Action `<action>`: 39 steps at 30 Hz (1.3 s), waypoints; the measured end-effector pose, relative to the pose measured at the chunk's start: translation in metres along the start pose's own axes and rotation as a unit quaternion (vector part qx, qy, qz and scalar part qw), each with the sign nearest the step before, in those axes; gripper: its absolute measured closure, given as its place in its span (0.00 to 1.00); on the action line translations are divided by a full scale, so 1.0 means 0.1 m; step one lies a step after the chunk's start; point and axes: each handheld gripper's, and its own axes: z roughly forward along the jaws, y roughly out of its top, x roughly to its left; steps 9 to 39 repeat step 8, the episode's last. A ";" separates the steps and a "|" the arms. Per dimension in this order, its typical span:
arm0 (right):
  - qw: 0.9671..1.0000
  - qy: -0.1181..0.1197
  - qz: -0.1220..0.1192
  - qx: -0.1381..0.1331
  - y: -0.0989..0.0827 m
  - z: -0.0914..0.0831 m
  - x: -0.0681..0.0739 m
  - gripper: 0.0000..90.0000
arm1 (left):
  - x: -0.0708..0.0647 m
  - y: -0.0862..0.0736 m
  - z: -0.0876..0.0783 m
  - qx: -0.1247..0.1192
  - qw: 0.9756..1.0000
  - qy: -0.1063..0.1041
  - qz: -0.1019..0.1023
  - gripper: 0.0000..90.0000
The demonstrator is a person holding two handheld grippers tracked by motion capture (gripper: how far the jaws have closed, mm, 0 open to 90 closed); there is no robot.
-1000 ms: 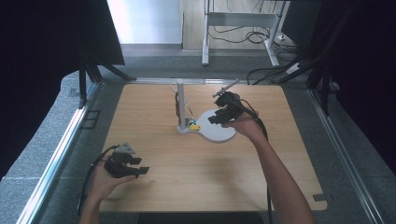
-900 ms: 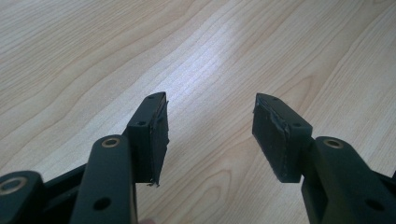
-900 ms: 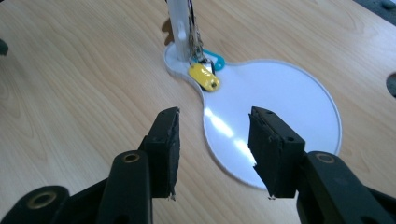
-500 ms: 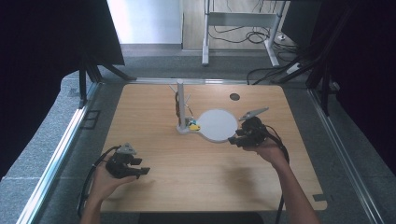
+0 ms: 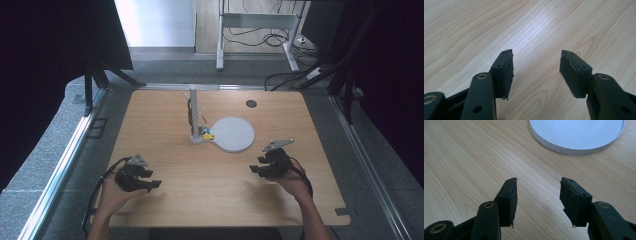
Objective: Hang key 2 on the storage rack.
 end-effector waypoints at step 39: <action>0.999 -0.021 0.011 -0.024 -0.17 -0.02 0.02 0.48 | 0.00 0.01 0.00 -0.002 1.000 0.000 -0.007 0.49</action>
